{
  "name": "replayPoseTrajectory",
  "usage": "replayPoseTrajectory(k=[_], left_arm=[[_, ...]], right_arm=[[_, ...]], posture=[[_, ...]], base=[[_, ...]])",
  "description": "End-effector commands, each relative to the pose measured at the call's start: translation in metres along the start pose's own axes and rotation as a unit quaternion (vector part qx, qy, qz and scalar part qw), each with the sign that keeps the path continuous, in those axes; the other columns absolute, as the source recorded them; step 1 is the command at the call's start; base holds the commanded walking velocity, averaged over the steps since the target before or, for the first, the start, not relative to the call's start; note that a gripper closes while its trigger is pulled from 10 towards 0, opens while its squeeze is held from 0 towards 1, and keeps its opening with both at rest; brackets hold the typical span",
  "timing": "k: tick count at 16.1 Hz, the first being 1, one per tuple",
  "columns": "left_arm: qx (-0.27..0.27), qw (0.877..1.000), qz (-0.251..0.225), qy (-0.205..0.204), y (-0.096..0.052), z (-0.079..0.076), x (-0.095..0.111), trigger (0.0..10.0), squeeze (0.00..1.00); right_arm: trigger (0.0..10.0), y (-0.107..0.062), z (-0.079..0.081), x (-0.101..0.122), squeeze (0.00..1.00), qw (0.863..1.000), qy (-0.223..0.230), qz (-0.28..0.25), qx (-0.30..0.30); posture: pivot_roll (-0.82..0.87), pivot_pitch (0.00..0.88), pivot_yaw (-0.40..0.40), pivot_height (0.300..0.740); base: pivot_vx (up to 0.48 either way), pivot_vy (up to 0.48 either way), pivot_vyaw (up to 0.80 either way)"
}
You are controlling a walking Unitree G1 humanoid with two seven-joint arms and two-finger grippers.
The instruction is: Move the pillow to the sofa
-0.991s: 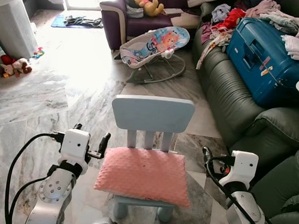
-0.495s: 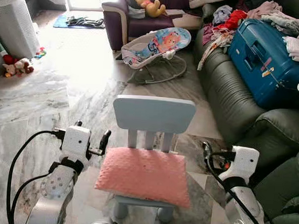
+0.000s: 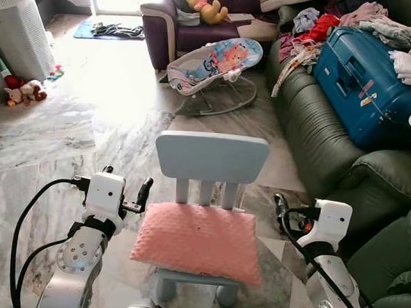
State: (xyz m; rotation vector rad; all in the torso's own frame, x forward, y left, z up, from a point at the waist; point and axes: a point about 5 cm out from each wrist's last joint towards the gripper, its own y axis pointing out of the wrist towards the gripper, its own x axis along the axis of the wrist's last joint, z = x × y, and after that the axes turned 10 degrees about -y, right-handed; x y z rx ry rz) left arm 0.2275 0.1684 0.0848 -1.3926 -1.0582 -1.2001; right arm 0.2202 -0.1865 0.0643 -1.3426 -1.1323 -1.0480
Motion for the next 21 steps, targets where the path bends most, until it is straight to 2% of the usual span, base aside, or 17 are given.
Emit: replayPoseTrajectory(k=[1,9,21], left_arm=[[0.004,1.000,-0.007,0.001,-0.0005,-0.0002,0.0050,10.0,0.00],[0.005,1.000,-0.006,0.000,0.0012,-0.0016,0.0057,10.0,0.00],[-0.001,1.000,-0.007,-0.007,0.0048,-0.0088,0.0064,10.0,0.00]], right_arm=[[10.0,0.0009,0.0003,0.0021,0.00,1.000,-0.002,-0.001,0.006],[10.0,-0.0009,0.0005,0.0012,0.00,1.000,-0.002,0.001,0.007],[10.0,-0.0020,-0.0008,0.0001,0.00,1.000,-0.002,0.002,0.008]], posture=[[0.05,0.000,-0.007,0.740],[0.04,0.000,-0.002,0.740],[0.04,0.000,0.001,0.605]], base=[[0.000,0.000,0.00],[0.000,0.000,0.00],[0.000,0.000,0.00]])
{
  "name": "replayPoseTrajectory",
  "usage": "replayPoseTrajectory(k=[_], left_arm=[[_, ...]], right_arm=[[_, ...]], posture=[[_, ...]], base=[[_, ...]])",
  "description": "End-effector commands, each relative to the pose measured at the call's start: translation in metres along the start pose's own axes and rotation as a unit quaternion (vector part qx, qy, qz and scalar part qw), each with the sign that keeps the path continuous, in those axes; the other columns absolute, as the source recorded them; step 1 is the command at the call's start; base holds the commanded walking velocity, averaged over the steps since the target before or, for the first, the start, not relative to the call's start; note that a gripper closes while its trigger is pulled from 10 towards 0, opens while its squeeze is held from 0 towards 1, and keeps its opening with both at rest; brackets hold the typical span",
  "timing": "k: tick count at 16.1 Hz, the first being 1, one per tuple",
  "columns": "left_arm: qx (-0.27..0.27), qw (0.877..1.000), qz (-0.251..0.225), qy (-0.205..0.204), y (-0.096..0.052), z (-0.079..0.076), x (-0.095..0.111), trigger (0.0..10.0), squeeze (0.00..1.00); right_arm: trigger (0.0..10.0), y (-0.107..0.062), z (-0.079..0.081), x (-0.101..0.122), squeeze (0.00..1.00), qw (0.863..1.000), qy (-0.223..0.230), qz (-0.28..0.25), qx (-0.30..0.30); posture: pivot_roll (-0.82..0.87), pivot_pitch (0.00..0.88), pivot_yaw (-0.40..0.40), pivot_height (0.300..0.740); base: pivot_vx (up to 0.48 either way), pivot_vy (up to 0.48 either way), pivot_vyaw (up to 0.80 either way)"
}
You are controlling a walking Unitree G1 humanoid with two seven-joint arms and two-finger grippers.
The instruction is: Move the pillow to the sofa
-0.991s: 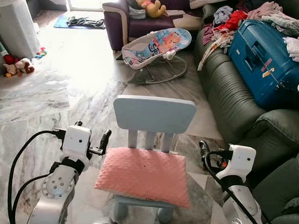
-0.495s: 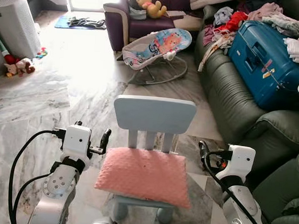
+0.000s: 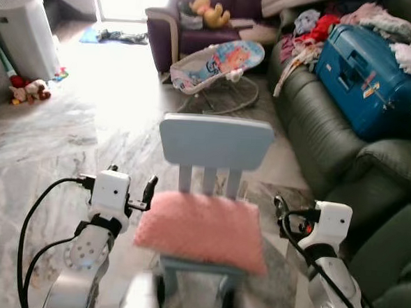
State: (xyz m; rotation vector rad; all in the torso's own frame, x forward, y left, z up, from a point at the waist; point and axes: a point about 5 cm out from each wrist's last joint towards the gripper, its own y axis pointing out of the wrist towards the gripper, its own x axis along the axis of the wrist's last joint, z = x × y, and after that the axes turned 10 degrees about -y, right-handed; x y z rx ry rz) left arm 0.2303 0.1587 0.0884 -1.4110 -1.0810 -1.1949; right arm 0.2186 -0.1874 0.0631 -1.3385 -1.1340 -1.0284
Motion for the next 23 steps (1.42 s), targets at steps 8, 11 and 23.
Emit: replayPoseTrajectory(k=[8,11,23], left_arm=[[0.034,0.999,-0.010,0.022,0.006,0.004,0.007,10.0,0.00],[0.032,0.999,-0.013,0.024,0.008,0.001,0.008,10.0,0.00],[0.036,0.999,-0.020,0.028,0.013,-0.004,0.009,10.0,0.00]], right_arm=[[10.0,0.003,0.001,0.002,0.00,1.000,0.009,-0.005,0.001],[10.0,0.006,0.001,0.004,0.00,1.000,0.009,-0.009,0.004],[10.0,0.011,-0.001,0.007,0.00,1.000,-0.002,-0.014,0.017]], posture=[[0.04,0.000,0.003,0.595],[0.04,0.000,-0.002,0.595],[0.04,0.000,-0.020,0.525]], base=[[0.000,0.000,0.00],[0.000,0.000,0.00],[0.000,0.000,0.00]])
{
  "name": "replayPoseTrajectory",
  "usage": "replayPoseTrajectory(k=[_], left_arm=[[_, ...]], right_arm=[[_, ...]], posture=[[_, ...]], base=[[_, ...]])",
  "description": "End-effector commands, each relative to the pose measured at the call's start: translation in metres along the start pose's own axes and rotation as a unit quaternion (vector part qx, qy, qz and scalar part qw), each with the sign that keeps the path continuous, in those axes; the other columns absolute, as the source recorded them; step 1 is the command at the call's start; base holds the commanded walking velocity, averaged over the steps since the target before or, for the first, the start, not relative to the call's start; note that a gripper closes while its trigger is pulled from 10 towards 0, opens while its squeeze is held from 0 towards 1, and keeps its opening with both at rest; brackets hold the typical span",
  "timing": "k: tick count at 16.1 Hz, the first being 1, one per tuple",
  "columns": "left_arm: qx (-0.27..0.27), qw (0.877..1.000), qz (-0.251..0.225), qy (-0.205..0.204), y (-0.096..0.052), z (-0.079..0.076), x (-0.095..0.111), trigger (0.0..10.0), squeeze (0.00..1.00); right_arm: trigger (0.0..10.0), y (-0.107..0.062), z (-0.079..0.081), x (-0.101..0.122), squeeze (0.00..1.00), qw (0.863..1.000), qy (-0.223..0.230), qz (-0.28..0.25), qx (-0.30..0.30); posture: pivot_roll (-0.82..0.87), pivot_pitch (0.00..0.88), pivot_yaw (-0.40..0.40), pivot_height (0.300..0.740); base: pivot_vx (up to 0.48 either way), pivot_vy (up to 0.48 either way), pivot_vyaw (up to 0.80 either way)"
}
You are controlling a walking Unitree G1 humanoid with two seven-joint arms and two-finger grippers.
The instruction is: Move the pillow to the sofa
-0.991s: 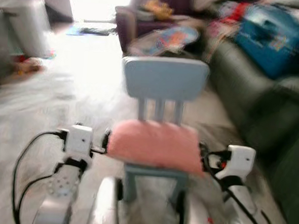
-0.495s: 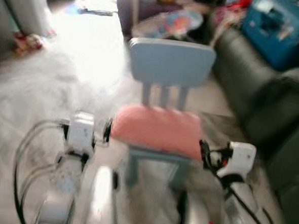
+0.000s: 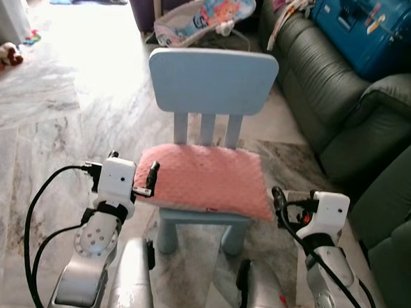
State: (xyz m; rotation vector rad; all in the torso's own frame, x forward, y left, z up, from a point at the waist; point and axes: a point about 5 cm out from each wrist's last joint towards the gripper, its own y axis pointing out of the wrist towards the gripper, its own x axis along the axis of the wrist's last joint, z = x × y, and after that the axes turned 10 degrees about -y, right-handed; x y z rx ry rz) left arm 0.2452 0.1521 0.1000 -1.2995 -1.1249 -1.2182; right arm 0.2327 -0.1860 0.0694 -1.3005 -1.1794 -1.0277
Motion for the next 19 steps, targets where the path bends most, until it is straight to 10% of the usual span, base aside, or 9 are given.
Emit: replayPoseTrajectory(k=[1,19], left_arm=[[0.006,1.000,0.011,0.006,-0.002,0.001,-0.004,10.0,0.00],[0.003,1.000,0.011,0.000,-0.005,0.000,-0.002,10.0,0.00]], right_arm=[[10.0,-0.001,-0.001,-0.002,0.00,1.000,0.002,0.005,0.002],[10.0,0.003,-0.007,0.005,0.00,1.000,-0.011,-0.008,0.012]], posture=[[0.04,0.000,-0.020,0.520],[0.03,0.009,-0.020,0.485]], base=[[0.000,0.000,0.00],[0.099,0.000,0.00]])
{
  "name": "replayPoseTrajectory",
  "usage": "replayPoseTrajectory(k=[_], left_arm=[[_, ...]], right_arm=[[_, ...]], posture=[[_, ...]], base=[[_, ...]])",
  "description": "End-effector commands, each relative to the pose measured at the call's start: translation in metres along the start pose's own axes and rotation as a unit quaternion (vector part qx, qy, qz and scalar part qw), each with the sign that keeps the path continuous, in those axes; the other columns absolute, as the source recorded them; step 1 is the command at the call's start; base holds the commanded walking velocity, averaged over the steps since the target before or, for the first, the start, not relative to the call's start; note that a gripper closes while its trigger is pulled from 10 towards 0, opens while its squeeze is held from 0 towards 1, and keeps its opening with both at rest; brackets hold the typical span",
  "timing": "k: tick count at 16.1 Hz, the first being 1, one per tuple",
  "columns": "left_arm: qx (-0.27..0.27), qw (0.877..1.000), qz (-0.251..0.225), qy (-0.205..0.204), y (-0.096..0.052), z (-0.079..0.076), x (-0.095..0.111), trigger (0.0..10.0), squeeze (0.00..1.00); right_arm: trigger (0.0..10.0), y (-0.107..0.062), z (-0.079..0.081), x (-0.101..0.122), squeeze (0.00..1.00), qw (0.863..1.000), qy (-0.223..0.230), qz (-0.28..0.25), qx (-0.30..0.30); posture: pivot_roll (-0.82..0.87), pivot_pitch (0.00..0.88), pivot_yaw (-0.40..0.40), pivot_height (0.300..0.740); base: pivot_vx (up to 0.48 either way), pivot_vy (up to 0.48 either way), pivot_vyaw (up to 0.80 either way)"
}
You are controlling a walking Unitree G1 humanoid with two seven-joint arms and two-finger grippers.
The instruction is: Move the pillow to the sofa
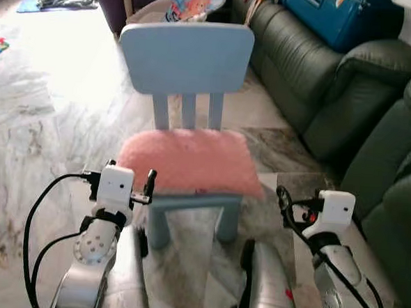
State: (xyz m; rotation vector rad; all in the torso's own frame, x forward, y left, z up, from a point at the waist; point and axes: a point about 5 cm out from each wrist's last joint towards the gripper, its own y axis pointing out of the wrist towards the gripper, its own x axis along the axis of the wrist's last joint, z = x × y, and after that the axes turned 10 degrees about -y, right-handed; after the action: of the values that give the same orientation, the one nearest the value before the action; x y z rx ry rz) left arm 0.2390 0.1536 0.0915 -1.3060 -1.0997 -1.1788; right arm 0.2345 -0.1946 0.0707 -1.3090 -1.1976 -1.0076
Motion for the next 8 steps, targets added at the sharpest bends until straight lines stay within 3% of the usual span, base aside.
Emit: replayPoseTrajectory(k=[1,8], left_arm=[[-0.004,1.000,-0.007,-0.001,0.0004,-0.0009,0.0057,10.0,0.00],[-0.003,1.000,-0.005,-0.002,0.0028,-0.0016,0.0053,10.0,0.00]], right_arm=[[10.0,0.0012,0.0035,0.0037,0.00,1.000,0.001,-0.009,0.009],[10.0,0.0046,0.0037,0.0050,0.00,1.000,-0.002,-0.012,0.014]], posture=[[0.03,0.009,-0.020,0.485],[0.03,0.005,-0.023,0.485]], base=[[0.364,0.000,0.00],[0.360,0.000,0.00]])
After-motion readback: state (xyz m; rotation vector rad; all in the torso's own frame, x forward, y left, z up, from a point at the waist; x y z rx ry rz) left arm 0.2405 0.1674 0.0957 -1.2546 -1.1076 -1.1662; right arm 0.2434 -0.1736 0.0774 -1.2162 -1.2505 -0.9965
